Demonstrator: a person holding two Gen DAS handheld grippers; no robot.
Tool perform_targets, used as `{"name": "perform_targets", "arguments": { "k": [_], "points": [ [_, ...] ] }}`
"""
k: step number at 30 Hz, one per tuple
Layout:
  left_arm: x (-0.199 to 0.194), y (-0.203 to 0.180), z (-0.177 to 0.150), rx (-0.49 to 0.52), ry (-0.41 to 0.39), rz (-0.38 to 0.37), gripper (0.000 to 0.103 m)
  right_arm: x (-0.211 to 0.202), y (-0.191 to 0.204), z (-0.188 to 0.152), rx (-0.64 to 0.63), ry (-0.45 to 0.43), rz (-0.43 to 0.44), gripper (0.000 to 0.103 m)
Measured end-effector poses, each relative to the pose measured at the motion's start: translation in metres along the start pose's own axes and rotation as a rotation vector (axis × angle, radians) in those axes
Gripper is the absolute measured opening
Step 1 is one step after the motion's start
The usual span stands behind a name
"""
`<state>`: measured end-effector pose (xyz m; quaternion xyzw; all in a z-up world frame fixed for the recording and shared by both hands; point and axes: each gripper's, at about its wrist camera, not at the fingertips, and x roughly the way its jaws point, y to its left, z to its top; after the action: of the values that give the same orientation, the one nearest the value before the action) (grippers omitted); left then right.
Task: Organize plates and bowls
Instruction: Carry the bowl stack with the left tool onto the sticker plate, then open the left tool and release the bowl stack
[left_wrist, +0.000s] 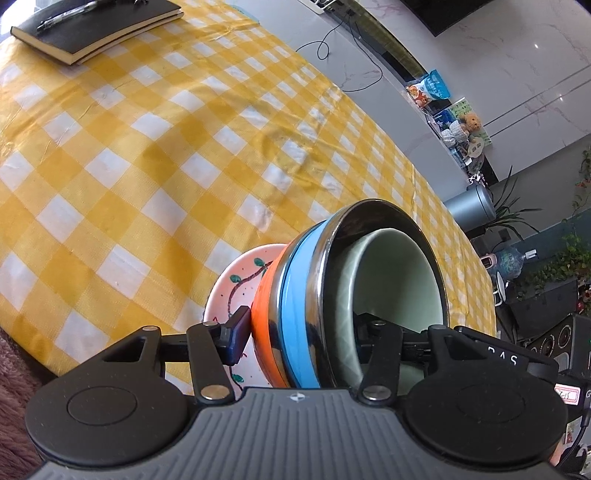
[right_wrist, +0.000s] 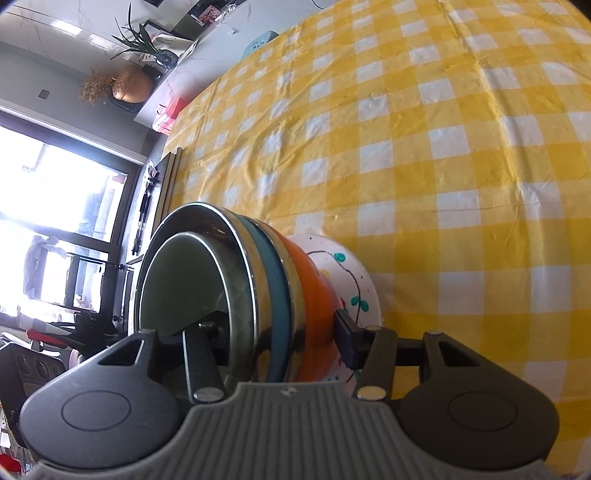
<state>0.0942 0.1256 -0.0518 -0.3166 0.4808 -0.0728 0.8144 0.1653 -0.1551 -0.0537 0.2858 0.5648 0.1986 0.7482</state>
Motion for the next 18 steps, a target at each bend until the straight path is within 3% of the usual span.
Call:
{"name": "perform_targets", "arguments": {
  "k": [12, 18],
  "points": [
    [-0.005, -0.008, -0.005, 0.09, -0.026, 0.008, 0.059, -0.002, 0.007, -0.007, -0.082, 0.015, -0.02, 0.057],
    [-0.005, -0.011, -0.006, 0.11, -0.033, 0.015, 0.06, -0.021, 0.016, -0.008, -0.167, -0.073, -0.083, 0.057]
  ]
}}
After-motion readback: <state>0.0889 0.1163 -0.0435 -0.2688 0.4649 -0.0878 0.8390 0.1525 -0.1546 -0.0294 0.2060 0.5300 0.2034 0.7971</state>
